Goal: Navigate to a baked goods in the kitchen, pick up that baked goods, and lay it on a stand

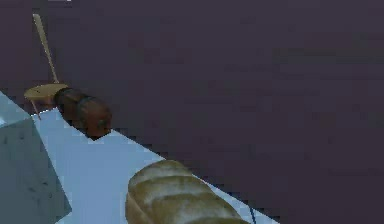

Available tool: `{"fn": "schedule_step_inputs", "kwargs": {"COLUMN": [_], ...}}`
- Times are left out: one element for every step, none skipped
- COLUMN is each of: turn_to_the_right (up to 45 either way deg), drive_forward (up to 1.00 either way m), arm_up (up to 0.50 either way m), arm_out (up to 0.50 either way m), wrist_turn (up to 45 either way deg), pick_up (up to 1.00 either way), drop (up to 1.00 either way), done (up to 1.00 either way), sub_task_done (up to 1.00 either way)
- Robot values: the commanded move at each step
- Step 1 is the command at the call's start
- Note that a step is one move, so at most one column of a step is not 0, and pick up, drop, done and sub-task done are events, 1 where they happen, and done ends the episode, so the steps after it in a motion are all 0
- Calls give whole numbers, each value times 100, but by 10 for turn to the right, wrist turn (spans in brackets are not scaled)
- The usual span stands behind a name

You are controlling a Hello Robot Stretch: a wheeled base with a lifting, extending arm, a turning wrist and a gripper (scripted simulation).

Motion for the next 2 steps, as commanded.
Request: {"fn": "schedule_step_inputs", "kwargs": {"turn_to_the_right": [-450, -30], "drive_forward": [0, 0], "arm_up": [0, 0], "arm_out": [0, 0], "wrist_turn": [0, 0], "pick_up": [0, 0], "drop": [0, 0], "done": [0, 0], "sub_task_done": [0, 0]}}
